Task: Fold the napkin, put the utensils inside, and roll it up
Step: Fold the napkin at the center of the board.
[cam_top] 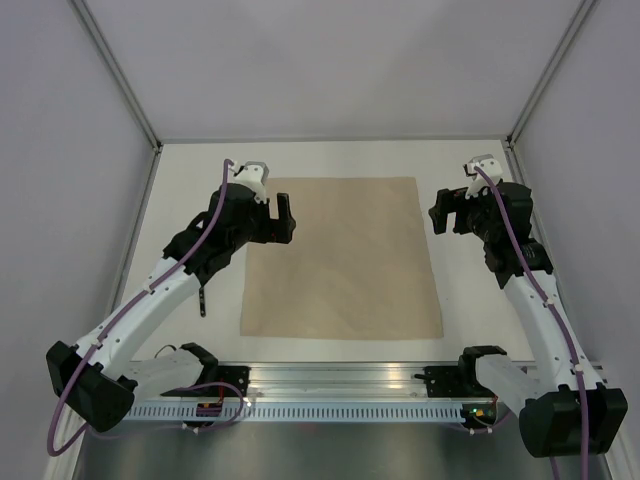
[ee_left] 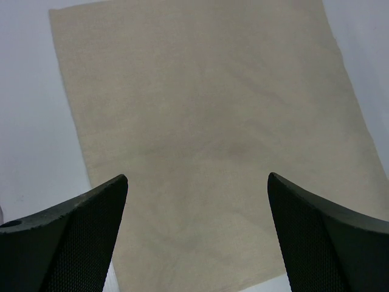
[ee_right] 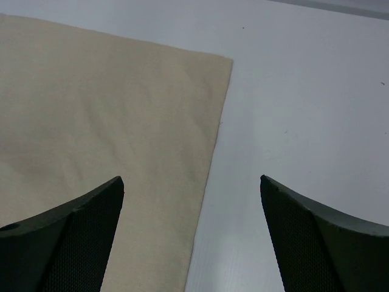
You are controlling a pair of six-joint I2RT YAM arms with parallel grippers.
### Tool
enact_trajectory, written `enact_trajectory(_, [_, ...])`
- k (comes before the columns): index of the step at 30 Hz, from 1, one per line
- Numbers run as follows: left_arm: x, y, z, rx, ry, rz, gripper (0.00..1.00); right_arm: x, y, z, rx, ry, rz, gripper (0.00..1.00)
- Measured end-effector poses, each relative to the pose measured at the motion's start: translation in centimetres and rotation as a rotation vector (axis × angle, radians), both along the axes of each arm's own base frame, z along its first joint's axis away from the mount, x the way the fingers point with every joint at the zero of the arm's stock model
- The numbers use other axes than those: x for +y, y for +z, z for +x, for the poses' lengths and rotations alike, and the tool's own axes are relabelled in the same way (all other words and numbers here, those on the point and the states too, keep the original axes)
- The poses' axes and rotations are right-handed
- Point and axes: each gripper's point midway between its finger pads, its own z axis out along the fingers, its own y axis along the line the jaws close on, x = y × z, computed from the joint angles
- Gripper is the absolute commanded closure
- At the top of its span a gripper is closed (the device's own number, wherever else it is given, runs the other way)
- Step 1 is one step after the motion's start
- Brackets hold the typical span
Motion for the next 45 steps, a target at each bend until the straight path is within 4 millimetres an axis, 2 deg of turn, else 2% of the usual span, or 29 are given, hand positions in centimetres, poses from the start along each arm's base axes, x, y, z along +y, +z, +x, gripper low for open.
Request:
enact_trajectory(7, [-0.9,0.4,-0.2,-0.019,-0.023,-0.009,0.02,0.0,-0.1,0.0,0.006,-0.001,-0.001,0.02])
enact_trajectory(12, [-5.0,0.1,-1.8,-0.03,-0.118,0.023,0.05,-0.2,-1.2,0.4,0.045,-0.013,-0.009,0.02])
enact_trajectory(16, [-9.4,-2.0,-3.3,-0.016,-0.2,0.067,0.07,-0.9,-2.2,1.2,0.09,-0.048,-0.028,0.02])
enact_trajectory(20, [-15.7,-6.2,-6.2,0.025,-0.311,0.146,0.12,-1.4,-2.6,1.8,0.116,-0.076,-0.041,0.02])
enact_trajectory(24, [-21.3,-10.3,-9.2,0.064,-0.408,0.208,0.14,-1.8,-2.3,2.2,0.113,-0.102,-0.052,0.02])
enact_trajectory(27, [-25.4,-12.6,-11.3,0.08,-0.472,0.231,0.16,-2.2,-1.7,2.8,0.108,-0.123,-0.061,0.02])
enact_trajectory(32, [-31.5,-14.6,-14.3,0.073,-0.555,0.221,0.2,-2.2,-0.6,3.4,0.086,-0.134,-0.05,0.02])
enact_trajectory(36, [-33.6,-15.9,-15.9,0.073,-0.592,0.217,0.25,-2.2,-0.8,3.4,0.094,-0.138,-0.045,0.02])
enact_trajectory(45, [-35.8,-19.1,-18.1,0.077,-0.645,0.223,0.3,-2.2,-0.7,3.5,0.091,-0.14,-0.042,0.02])
